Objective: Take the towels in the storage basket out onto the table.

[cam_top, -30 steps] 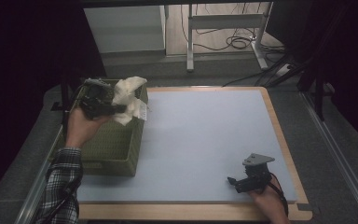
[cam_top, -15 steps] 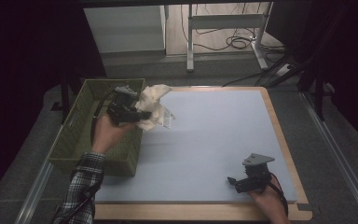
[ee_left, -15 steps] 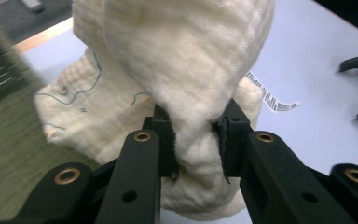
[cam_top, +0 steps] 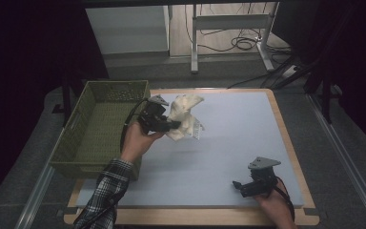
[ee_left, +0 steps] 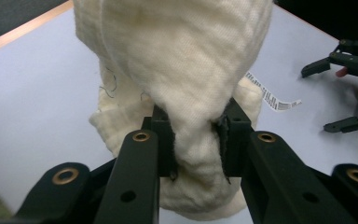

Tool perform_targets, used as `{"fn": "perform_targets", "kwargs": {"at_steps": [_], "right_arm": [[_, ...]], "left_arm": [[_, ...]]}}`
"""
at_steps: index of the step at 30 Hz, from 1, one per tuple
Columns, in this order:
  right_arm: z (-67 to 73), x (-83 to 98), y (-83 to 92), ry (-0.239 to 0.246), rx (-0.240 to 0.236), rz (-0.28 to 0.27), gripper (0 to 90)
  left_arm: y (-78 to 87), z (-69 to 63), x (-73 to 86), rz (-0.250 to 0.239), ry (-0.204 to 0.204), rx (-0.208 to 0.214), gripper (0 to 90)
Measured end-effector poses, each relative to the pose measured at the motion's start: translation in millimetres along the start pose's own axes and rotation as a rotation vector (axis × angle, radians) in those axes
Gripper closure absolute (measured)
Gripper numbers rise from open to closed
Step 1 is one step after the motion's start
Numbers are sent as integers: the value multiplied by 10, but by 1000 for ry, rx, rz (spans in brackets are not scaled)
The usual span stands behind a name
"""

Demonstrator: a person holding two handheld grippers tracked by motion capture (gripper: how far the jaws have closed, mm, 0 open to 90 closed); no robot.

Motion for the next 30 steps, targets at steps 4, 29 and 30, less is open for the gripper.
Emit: {"fn": "perform_targets", "kwargs": {"at_steps": [4, 29, 30], "right_arm": [[0, 0, 0, 0, 0, 0, 0], [-3, 1, 2, 2, 1, 1, 0], [-3, 1, 2, 2, 1, 2, 0]], "left_arm": [[-143, -113, -52, 4, -19, 11, 730], [-1080, -412, 11, 59, -57, 40, 710], [-1135, -403, 40, 67, -58, 35, 708]]}}
Point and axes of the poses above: each handheld gripper's, and its own axes: y roughly backward along the jaws, x roughly out of its underside, z roughly to its left, the point moved 7 cm from there along -y, roughly forward along the jaws, and after that the axes turned 5 degrees about -y, right-handed, at the moved point
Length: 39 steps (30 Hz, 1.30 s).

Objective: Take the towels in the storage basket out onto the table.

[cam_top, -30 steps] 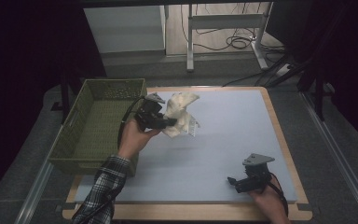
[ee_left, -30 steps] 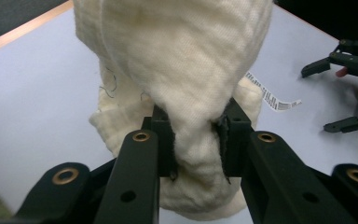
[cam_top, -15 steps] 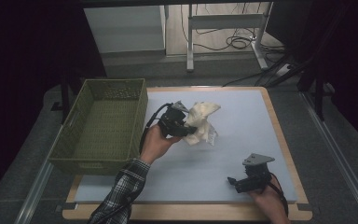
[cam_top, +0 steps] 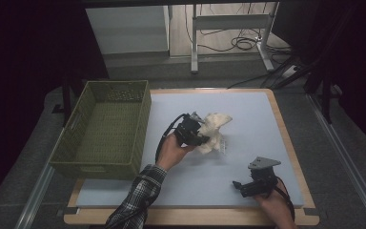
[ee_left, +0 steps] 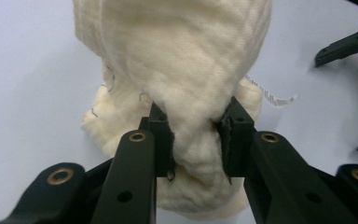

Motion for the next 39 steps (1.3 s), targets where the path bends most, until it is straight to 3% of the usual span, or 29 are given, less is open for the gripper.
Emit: {"fn": "perform_targets", "kwargs": {"at_steps": [6, 16, 19, 22, 27, 35, 39], "right_arm": [[0, 0, 0, -1, 0, 0, 0], [0, 0, 0, -1, -1, 0, 0], [0, 0, 0, 0, -1, 0, 0], [0, 0, 0, -1, -1, 0, 0], [2, 0, 0, -3, 0, 0, 0], [2, -1, 0, -2, -2, 2, 0], [0, 0, -1, 0, -1, 2, 0]], "left_arm": [[-138, 47, 101, 23, 0, -31, 694], [-304, 73, 255, 57, 13, -43, 646], [-330, 86, 283, 51, 20, -48, 491], [-318, 98, 293, 46, 19, -89, 311], [-196, 75, 299, 19, 27, -84, 204], [19, 71, 236, -11, 11, -89, 227], [84, 85, 82, -28, -10, -87, 321]]}}
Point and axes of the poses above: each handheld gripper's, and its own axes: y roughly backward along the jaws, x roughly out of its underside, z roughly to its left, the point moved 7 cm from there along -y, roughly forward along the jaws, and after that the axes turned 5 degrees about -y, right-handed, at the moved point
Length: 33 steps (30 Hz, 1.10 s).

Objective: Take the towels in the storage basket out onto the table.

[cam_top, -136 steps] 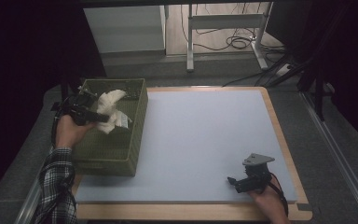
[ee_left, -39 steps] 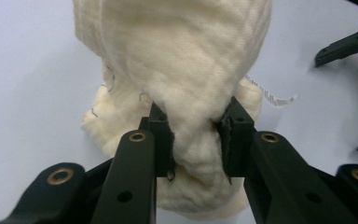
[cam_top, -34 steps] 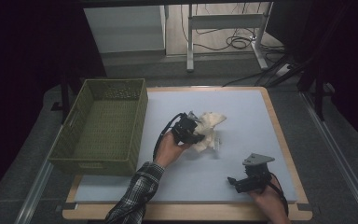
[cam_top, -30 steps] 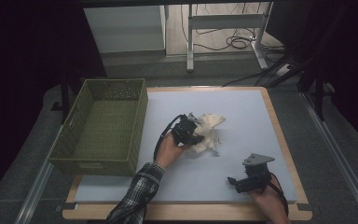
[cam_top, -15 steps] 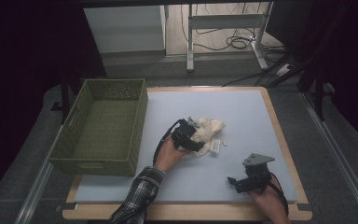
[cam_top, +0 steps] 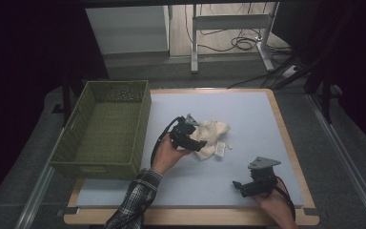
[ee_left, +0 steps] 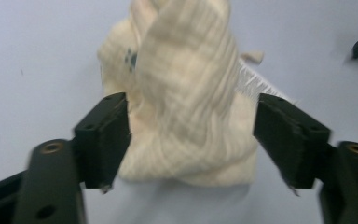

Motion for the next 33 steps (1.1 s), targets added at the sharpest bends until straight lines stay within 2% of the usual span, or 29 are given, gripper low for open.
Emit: {"fn": "perform_targets", "kwargs": {"at_steps": [1, 2, 3, 5, 8, 9, 10, 11, 12, 13, 14, 15, 16, 17, 18, 19, 22, 27, 28, 29, 32, 33], "right_arm": [[-1, 0, 0, -1, 1, 0, 0], [-1, 0, 0, 0, 0, 0, 0], [-1, 0, 0, 0, 0, 0, 0], [0, -1, -2, -1, 0, -2, 0], [0, -1, -2, -1, -1, -3, 0], [0, -1, -2, -2, -1, -3, 0], [0, -1, -2, -2, -1, -3, 0], [1, 0, -1, -3, -1, -2, 0], [1, 0, -1, -3, -1, -2, 0], [1, 0, -2, -3, -2, -3, 0], [1, 0, -2, -3, -2, -3, 0], [2, 0, -1, -4, -2, -2, 0], [1, 0, -2, -3, -2, -3, 0], [1, -1, -2, -3, -2, -3, 0], [1, -1, -2, -3, -2, -3, 0], [2, 0, -1, -4, -2, -2, 0], [1, -1, -1, -3, -2, -2, 0], [0, -3, -2, -3, -2, -1, 0], [0, -3, -2, -3, -2, -1, 0], [-1, -4, -2, -4, -2, -1, 0], [-3, -5, -3, -4, -3, -1, 0], [-3, -5, 2, -6, -3, 0, 7]], "left_arm": [[2, 3, -111, -14, -3, -2, 356], [2, 3, -111, -14, -3, -2, 385], [-7, 12, -235, -25, -8, -5, 396], [-31, 25, -350, -28, -10, -3, 425], [-84, 53, -441, -15, -9, -13, 425], [-158, 97, -497, -2, 10, -11, 426], [-158, 97, -497, -2, 10, -11, 436], [-236, 135, -516, 8, 32, 3, 465], [-236, 135, -516, 8, 32, 3, 502], [-297, 146, -499, 21, 43, 34, 559], [-297, 146, -499, 21, 43, 34, 631], [-321, 137, -484, 24, 54, 64, 631], [-327, 138, -461, 34, 55, 75, 680], [-322, 133, -441, 35, 58, 88, 838], [-302, 132, -424, 29, 59, 99, 838], [-238, 117, -399, 13, 68, 116, 877], [-149, 87, -372, 1, 65, 118, 881], [144, 9, -264, -18, 43, 96, 883], [144, 9, -264, -18, 43, 96, 882], [238, -30, -200, -29, 40, 90, 881], [316, -63, -110, -38, 38, 77, 878], [374, -88, -2, -45, 42, 77, 878]]}}
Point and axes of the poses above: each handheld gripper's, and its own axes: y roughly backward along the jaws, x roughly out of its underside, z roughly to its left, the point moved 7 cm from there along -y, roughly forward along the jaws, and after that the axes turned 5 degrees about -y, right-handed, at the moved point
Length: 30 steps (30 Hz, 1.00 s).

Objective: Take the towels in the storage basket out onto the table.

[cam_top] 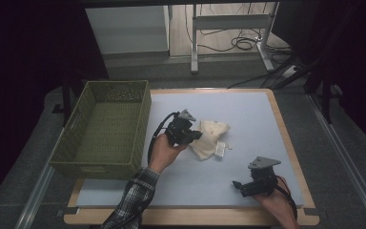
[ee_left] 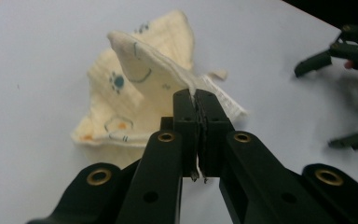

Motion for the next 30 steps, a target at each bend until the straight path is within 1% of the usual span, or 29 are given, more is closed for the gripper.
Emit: {"fn": "perform_targets", "kwargs": {"at_steps": [2, 3, 5, 6, 7, 9, 10, 11, 13, 14, 15, 17, 18, 19, 20, 21, 22, 23, 24, 28, 29, 30], "right_arm": [[-9, -5, 11, -8, 6, -8, 53], [-9, -5, 11, -8, 6, -8, 53], [-38, -12, 39, -15, 13, -16, 135], [-74, -22, 67, -14, 15, -16, 221], [-74, -22, 67, -14, 15, -16, 221], [-90, -41, 72, -12, 8, -23, 297], [-85, -65, 59, -7, 1, -28, 362], [-85, -65, 59, -7, 1, -28, 362], [-69, -100, 47, 7, -14, -19, 450], [-60, -157, 32, 13, -26, -13, 505], [-60, -157, 32, 13, -26, -13, 505], [-64, -229, 21, 16, -37, -16, 547], [-79, -303, 6, 14, -46, -16, 587], [-88, -339, -1, 10, -52, -16, 598], [-88, -339, -1, 10, -52, -16, 598], [-101, -376, -8, 7, -56, -17, 611], [-124, -442, -17, -1, -60, -17, 620], [-124, -442, -17, -1, -60, -17, 620], [-152, -500, -34, -9, -64, -20, 621], [-196, -563, -76, -24, -72, -23, 620], [-229, -598, -112, -29, -65, -26, 604], [-245, -613, -135, -28, -66, -27, 583]], "left_arm": [[48, -14, 115, -6, 13, -8, 878], [48, -14, 115, -6, 13, -8, 877], [92, -26, 226, -17, 25, -9, 877], [125, -46, 343, -20, 29, -19, 877], [125, -46, 343, -20, 29, -19, 878], [150, -70, 464, -16, 16, -49, 877], [174, -100, 570, -17, 17, -59, 876], [174, -100, 570, -17, 17, -59, 876], [203, -134, 658, -21, 21, -65, 875], [228, -166, 743, -27, 25, -65, 873], [228, -166, 743, -27, 25, -65, 873], [256, -188, 826, -33, 32, -68, 873], [283, -201, 904, -35, 40, -68, 873], [298, -203, 942, -36, 46, -69, 873], [298, -203, 942, -36, 46, -69, 873], [309, -210, 980, -38, 56, -67, 873], [328, -224, 1054, -38, 61, -66, 874], [328, -224, 1054, -38, 61, -66, 873], [334, -237, 1091, -38, 67, -63, 873], [356, -275, 1243, -36, 77, -64, 869], [360, -282, 1315, -39, 93, -60, 861], [361, -282, 1343, -40, 104, -55, 843]]}}
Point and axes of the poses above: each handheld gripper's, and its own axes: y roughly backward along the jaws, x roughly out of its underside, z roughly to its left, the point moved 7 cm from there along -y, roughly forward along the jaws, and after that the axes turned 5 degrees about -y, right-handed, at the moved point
